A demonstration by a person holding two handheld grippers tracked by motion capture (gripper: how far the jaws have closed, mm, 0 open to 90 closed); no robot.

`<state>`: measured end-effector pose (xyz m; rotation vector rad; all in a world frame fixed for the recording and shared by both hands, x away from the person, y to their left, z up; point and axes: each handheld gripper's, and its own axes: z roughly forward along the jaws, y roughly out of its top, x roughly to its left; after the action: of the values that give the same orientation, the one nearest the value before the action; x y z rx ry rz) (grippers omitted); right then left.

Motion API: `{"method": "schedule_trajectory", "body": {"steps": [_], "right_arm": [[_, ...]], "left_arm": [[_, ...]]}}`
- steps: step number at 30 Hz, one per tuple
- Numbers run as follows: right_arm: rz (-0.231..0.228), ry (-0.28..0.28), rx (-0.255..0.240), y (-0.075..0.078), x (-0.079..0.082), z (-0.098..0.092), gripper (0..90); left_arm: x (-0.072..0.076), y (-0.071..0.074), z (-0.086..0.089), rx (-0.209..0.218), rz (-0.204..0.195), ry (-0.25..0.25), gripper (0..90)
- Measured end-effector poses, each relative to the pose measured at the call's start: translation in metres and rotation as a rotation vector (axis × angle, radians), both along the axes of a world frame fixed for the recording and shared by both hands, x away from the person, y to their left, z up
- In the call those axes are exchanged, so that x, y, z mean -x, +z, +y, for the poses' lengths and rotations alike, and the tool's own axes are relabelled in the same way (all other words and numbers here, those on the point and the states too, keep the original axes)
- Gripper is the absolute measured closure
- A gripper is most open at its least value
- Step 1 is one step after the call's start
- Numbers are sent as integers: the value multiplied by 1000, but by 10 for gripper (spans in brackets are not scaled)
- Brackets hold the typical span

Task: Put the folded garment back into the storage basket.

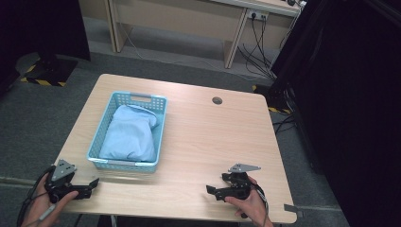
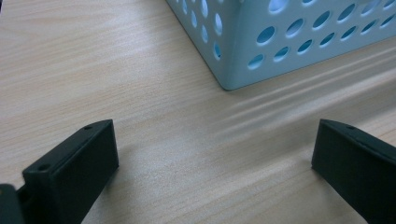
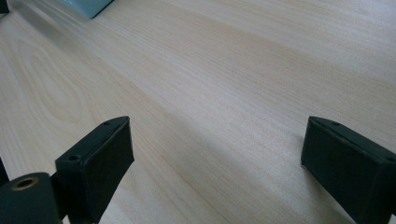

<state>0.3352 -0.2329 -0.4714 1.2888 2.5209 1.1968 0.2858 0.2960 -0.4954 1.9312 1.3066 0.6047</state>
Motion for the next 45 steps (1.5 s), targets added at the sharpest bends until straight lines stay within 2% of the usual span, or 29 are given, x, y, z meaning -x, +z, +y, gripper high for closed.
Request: {"method": "schedule_trajectory", "body": {"steps": [33, 45], "right_arm": [[11, -32, -34, 0, 19, -22, 96], [10, -37, -29, 0, 26, -27, 96]], "left_arm": [[0, 0, 0, 0, 0, 0, 0], [0, 0, 0, 0, -1, 1, 0]]}}
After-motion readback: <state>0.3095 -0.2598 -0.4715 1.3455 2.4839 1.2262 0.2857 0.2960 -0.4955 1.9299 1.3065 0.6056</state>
